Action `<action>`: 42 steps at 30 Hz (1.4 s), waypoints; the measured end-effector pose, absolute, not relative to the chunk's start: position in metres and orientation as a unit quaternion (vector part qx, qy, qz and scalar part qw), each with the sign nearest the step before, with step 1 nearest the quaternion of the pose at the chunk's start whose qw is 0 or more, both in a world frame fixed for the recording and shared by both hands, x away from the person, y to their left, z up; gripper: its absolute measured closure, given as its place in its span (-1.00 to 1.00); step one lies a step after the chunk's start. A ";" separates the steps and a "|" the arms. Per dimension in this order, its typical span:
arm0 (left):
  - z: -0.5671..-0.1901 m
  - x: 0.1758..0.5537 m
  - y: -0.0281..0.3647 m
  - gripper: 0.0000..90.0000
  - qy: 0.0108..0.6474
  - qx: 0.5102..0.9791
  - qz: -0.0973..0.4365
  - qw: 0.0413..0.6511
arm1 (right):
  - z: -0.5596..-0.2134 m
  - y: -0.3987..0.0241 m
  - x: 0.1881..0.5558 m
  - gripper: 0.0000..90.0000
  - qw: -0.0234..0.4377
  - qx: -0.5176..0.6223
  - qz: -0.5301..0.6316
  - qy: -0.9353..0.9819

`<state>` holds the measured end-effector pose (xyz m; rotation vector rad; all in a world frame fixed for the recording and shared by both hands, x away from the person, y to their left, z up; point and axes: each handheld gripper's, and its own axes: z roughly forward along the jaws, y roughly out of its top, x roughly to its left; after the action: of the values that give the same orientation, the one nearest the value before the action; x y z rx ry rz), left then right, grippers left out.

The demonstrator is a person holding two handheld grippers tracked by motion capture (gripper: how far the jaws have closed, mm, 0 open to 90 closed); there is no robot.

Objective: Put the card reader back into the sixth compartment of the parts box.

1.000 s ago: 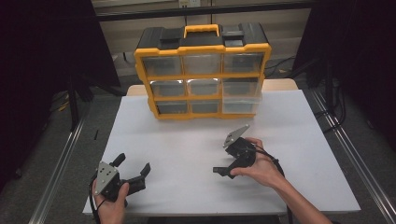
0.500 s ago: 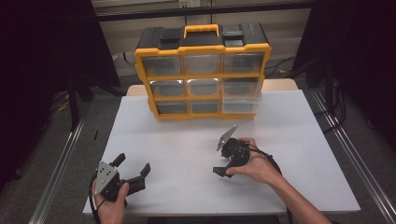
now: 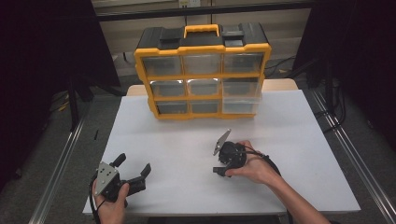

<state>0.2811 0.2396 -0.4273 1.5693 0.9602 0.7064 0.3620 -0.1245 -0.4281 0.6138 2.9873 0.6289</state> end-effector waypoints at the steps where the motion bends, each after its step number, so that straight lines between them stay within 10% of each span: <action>1: -0.427 0.281 0.240 -0.94 0.406 0.664 0.299 0.553 | -0.428 -0.124 0.362 0.16 0.014 0.197 0.202 0.959; 11: -0.428 0.282 0.239 -0.94 0.406 0.665 0.297 0.552 | -0.426 -0.120 0.362 0.63 0.004 0.185 0.189 0.964; 42: -0.428 0.282 0.241 -0.94 0.411 0.661 0.298 0.552 | -0.414 -0.142 0.360 0.65 0.009 0.237 0.266 0.934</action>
<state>0.2823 0.2408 -0.4282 1.5638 0.9724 0.7056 0.3597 -0.1423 -0.4143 0.7400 2.9183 0.8319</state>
